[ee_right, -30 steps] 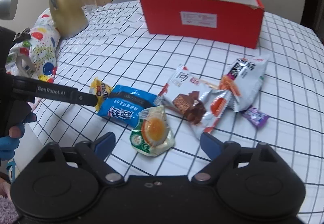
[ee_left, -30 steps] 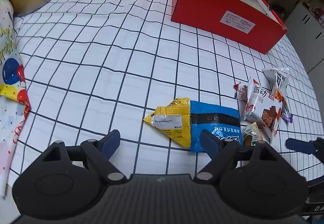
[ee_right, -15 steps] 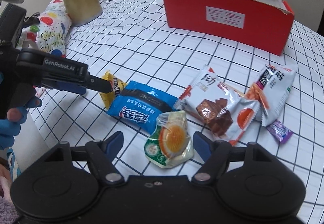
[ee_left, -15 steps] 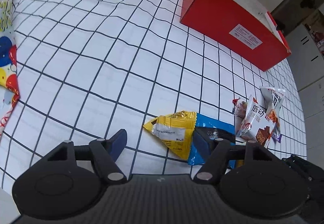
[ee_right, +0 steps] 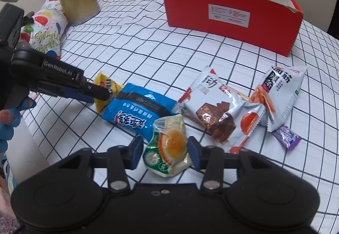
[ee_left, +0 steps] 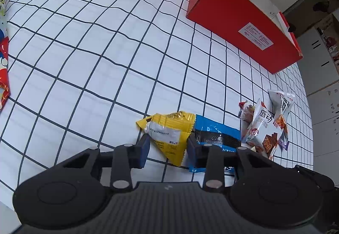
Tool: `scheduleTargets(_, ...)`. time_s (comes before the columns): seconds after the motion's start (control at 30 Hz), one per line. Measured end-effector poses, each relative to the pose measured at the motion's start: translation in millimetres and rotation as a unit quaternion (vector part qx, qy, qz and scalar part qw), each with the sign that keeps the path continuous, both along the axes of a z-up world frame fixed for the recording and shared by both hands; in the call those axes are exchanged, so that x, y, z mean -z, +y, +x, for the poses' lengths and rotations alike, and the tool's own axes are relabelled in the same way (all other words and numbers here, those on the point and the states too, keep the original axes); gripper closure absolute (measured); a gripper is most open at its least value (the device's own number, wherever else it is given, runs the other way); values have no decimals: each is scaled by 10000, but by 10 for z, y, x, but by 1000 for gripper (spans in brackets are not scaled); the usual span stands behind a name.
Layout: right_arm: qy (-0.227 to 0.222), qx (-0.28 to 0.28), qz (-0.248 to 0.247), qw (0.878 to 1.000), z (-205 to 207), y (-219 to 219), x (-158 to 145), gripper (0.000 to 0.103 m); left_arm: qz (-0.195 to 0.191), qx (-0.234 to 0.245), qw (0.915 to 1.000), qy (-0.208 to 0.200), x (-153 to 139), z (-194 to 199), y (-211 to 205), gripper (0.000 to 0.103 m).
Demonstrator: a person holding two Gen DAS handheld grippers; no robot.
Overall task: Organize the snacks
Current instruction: 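Grasp the yellow candy with the left tool while the right tool grasps the orange jelly cake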
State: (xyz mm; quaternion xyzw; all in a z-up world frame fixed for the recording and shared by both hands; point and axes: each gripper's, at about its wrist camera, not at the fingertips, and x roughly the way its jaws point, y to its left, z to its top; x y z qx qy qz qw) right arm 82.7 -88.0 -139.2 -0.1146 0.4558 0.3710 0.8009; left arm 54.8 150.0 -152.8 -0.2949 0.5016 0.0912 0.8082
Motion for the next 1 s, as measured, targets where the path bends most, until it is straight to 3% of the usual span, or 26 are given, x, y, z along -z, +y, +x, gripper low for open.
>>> scheduleTargets(0.37, -187, 69, -51, 9998, -66, -41, -26, 71, 394, 138, 9991, -10, -79, -22, -75, 81)
scheduleTargets(1.0, -161, 125, 119, 9997, -71, -142, -80, 80, 444, 69, 9989, -94, -202, -120, -68, 82)
